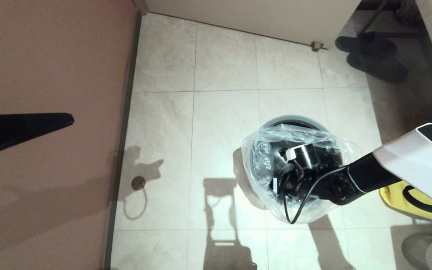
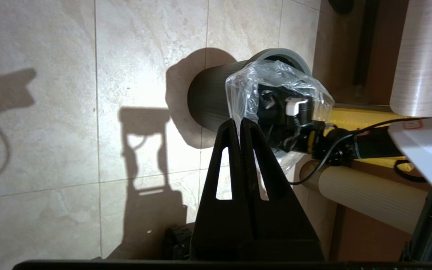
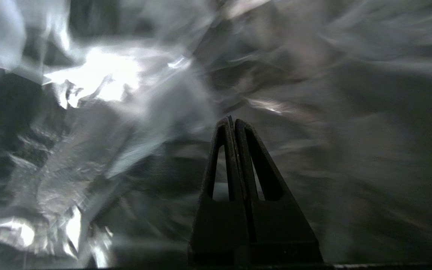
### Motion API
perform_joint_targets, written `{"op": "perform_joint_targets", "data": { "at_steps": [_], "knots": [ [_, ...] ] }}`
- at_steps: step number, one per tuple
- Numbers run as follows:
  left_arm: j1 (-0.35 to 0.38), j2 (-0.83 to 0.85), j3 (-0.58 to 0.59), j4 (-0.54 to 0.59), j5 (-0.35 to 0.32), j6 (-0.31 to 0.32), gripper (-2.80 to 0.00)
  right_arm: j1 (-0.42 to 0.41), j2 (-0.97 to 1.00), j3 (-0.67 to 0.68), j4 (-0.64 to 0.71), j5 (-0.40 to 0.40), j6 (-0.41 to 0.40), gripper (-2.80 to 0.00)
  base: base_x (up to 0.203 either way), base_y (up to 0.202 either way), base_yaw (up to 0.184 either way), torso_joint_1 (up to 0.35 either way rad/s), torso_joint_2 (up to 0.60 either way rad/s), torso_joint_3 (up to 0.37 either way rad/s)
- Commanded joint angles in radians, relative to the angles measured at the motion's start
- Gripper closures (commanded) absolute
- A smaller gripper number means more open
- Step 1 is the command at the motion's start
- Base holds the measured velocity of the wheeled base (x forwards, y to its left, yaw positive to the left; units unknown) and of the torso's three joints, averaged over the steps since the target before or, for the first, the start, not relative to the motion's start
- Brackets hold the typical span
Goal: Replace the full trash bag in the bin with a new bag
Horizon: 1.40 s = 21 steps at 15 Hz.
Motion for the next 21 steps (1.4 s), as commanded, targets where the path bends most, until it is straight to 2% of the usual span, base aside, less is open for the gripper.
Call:
{"op": "perform_joint_targets", "data": {
  "at_steps": [1, 5, 11, 14, 16, 18, 21],
  "knots": [
    [0.000, -0.002, -0.001, 0.001, 0.002, -0.003, 0.00, 0.015, 0.049, -0.006, -0.003, -0.002, 0.000, 0.00, 0.000, 0.000, 0.000, 0.000, 0.00, 0.000],
    [-0.004, -0.034, -0.008, 0.000, -0.001, -0.002, 0.00, 0.016, -0.077, 0.030, 0.007, -0.009, 0.004, 0.00, 0.000, 0.000, 0.000, 0.000, 0.00, 0.000],
    [-0.002, -0.028, 0.053, 0.006, -0.003, -0.005, 0.00, 0.019, -0.388, 0.157, 0.061, -0.016, 0.022, 0.00, 0.000, 0.000, 0.000, 0.000, 0.00, 0.000],
    [0.010, -0.032, 0.120, 0.008, 0.000, 0.002, 0.00, 0.012, -0.551, 0.224, 0.106, -0.015, 0.028, 0.00, 0.000, 0.000, 0.000, 0.000, 0.00, 0.000],
    [0.042, -0.024, 0.183, 0.001, 0.000, 0.007, 0.00, -0.022, -0.626, 0.269, 0.120, -0.016, 0.025, 0.00, 0.000, 0.000, 0.000, 0.000, 0.00, 0.000],
    [0.071, 0.006, 0.220, 0.000, 0.017, 0.010, 0.00, -0.090, -0.656, 0.300, 0.135, -0.016, 0.022, 0.00, 0.000, 0.000, 0.000, 0.000, 0.00, 0.000],
    [0.138, -0.003, 0.303, -0.042, 0.023, 0.066, 0.00, -0.134, -0.701, 0.315, 0.231, -0.010, 0.023, 0.00, 0.000, 0.000, 0.000, 0.000, 0.00, 0.000]
  ]
}}
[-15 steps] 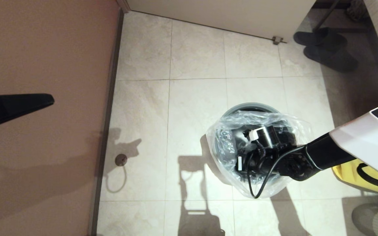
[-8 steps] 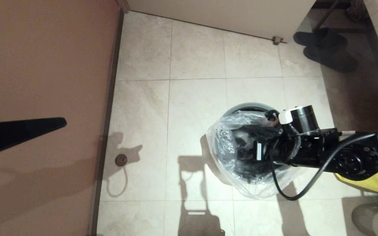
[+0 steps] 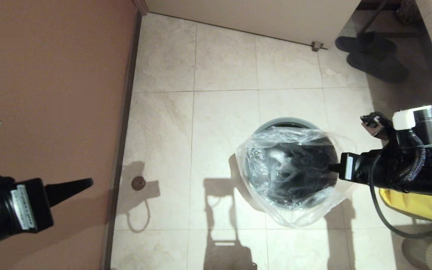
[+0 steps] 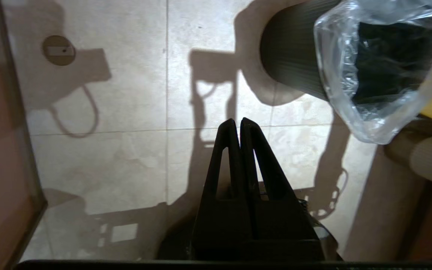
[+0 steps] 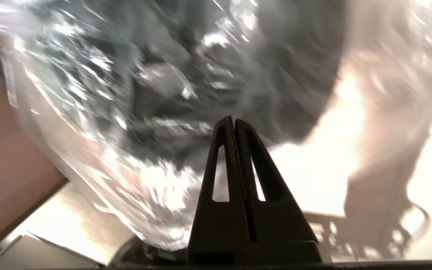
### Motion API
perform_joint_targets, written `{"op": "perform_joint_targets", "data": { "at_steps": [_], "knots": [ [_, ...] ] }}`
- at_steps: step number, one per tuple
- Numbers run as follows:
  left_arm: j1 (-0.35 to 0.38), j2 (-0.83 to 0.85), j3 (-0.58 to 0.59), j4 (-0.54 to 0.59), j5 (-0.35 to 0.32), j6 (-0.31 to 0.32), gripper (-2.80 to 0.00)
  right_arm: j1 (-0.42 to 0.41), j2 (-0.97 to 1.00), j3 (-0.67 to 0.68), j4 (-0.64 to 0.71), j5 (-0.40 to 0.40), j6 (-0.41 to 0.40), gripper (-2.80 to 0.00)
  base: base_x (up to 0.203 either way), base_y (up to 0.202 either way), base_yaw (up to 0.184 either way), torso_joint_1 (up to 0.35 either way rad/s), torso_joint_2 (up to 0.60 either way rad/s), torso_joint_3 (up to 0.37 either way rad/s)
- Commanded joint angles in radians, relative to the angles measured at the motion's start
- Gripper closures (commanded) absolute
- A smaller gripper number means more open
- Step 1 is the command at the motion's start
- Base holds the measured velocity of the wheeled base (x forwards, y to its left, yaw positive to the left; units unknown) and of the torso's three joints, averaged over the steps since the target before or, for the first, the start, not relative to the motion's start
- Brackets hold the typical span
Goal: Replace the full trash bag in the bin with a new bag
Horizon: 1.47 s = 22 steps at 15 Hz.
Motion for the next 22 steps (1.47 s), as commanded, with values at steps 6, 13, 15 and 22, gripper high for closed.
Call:
{"op": "perform_joint_targets", "data": {
  "at_steps": [6, 13, 15, 22],
  "knots": [
    [0.100, -0.079, 0.133, -0.121, 0.013, 0.058, 0.00, -0.169, -0.104, 0.007, 0.102, 0.002, -0.002, 0.00, 0.000, 0.000, 0.000, 0.000, 0.00, 0.000],
    [0.251, -0.180, 0.163, -0.162, 0.032, 0.115, 0.00, -0.264, -0.250, 0.022, 0.088, -0.005, 0.016, 0.00, 0.000, 0.000, 0.000, 0.000, 0.00, 0.000],
    [0.311, -0.225, 0.169, -0.163, 0.032, 0.120, 0.00, -0.298, -0.311, 0.022, 0.073, -0.005, 0.056, 0.00, 0.000, 0.000, 0.000, 0.000, 0.00, 0.000],
    [0.515, -0.493, 0.222, -0.159, 0.013, 0.161, 0.00, -0.336, -0.663, 0.150, 0.083, -0.005, 0.167, 0.00, 0.000, 0.000, 0.000, 0.000, 0.00, 0.000]
  ]
}}
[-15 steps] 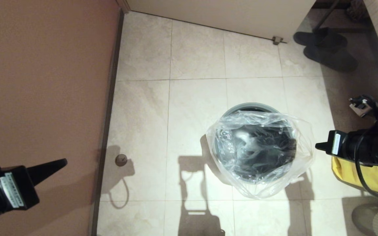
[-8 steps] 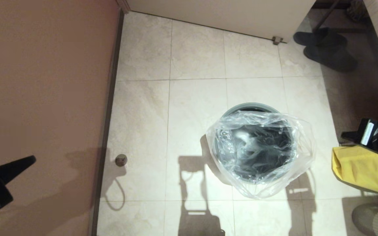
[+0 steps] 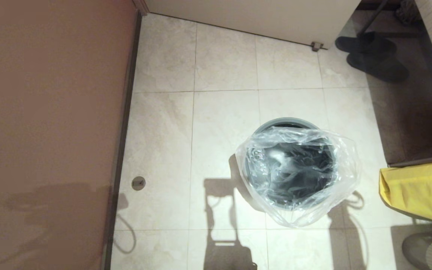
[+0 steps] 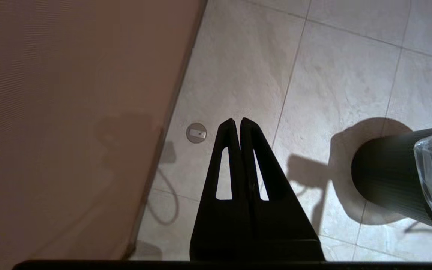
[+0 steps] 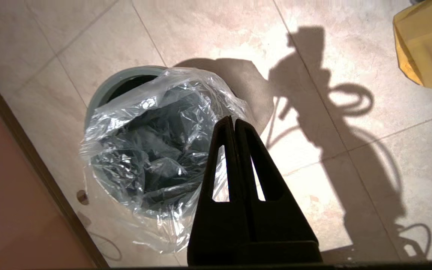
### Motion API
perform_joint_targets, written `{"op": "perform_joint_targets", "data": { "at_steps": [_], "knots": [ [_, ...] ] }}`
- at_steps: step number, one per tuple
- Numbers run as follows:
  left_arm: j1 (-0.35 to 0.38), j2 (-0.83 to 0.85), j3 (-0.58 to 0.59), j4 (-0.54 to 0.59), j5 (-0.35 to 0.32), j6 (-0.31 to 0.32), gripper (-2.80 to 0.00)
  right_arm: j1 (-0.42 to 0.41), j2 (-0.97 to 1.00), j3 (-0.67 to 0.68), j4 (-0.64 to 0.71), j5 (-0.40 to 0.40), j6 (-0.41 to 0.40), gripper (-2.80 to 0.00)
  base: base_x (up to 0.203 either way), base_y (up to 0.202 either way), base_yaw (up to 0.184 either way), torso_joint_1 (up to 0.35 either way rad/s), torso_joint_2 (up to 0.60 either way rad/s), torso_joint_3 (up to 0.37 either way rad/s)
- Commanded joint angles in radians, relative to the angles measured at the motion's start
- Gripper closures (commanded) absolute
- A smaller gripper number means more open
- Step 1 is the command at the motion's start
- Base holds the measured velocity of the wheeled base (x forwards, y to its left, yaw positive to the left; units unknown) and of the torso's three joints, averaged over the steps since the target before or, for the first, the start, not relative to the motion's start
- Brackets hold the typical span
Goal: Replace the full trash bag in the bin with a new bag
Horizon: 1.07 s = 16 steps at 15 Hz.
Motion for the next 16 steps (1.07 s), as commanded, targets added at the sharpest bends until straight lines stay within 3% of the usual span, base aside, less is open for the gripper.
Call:
{"op": "perform_joint_targets", "data": {
  "at_steps": [1, 5, 12, 16],
  "knots": [
    [0.032, -0.115, 0.025, 0.002, -0.016, 0.009, 0.00, -0.005, -0.154, 0.044, 0.006, 0.001, 0.004, 0.00, 0.000, 0.000, 0.000, 0.000, 0.00, 0.000],
    [0.049, -0.279, 0.175, 0.030, -0.103, 0.062, 0.00, 0.007, -0.344, 0.085, 0.132, 0.045, -0.012, 0.00, 0.000, 0.000, 0.000, 0.000, 0.00, 0.000],
    [0.050, -0.386, 0.362, 0.037, -0.199, 0.083, 0.00, 0.013, -0.724, 0.265, 0.235, 0.063, -0.269, 0.00, 0.000, 0.000, 0.000, 0.000, 0.00, 0.000],
    [0.052, -0.480, 0.420, 0.045, -0.244, 0.089, 0.00, 0.007, -0.918, 0.368, 0.328, 0.061, -0.363, 0.00, 0.000, 0.000, 0.000, 0.000, 0.00, 0.000]
  ]
}}
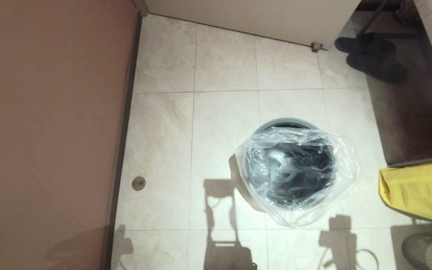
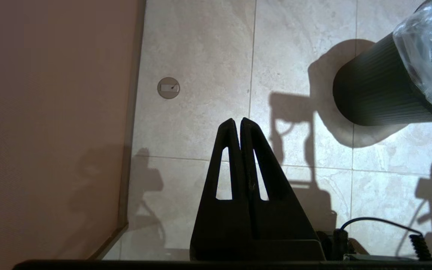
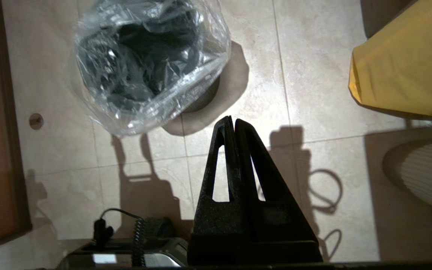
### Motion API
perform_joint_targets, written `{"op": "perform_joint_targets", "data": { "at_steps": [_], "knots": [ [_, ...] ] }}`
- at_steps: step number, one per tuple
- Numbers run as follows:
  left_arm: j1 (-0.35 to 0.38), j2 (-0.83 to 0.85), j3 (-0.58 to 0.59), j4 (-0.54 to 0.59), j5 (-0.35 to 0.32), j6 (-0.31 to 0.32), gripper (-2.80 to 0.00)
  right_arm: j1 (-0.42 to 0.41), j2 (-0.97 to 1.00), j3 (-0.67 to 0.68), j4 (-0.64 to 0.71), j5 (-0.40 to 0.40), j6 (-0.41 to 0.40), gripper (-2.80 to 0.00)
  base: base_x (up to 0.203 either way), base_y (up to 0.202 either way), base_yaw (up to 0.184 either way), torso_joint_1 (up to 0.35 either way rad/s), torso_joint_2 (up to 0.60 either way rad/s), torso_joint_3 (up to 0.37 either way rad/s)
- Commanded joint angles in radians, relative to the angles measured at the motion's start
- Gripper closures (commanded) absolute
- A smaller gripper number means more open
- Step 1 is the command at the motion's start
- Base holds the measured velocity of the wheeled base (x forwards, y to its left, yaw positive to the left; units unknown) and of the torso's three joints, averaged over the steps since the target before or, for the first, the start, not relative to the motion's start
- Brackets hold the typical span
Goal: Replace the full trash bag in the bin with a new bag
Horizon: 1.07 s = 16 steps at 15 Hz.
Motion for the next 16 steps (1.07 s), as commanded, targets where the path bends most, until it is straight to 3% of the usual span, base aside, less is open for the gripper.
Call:
{"op": "perform_joint_targets", "data": {
  "at_steps": [1, 4, 8, 12, 16],
  "knots": [
    [0.000, -0.059, 0.028, 0.002, -0.002, 0.011, 0.00, -0.003, -0.129, 0.064, 0.009, 0.002, -0.039, 0.00, 0.000, 0.000, 0.000, 0.000, 0.00, 0.000],
    [0.000, -0.088, 0.081, -0.011, 0.005, 0.098, 0.00, -0.003, -0.185, 0.155, 0.006, -0.005, -0.173, 0.00, 0.000, 0.000, 0.000, 0.000, 0.00, 0.000],
    [0.000, -0.088, 0.108, -0.011, 0.004, 0.102, 0.00, -0.003, -0.185, 0.245, -0.022, -0.064, -0.226, 0.00, 0.000, 0.000, 0.000, 0.000, 0.00, 0.000],
    [0.000, -0.088, 0.124, -0.011, 0.004, 0.139, 0.00, -0.003, -0.186, 0.418, -0.275, -0.080, -0.241, 0.00, 0.000, 0.000, 0.000, 0.000, 0.00, 0.000],
    [0.000, -0.088, 0.124, -0.010, 0.000, 0.143, 0.00, -0.003, -0.185, 0.452, -0.306, -0.081, -0.250, 0.00, 0.000, 0.000, 0.000, 0.000, 0.00, 0.000]
  ]
}}
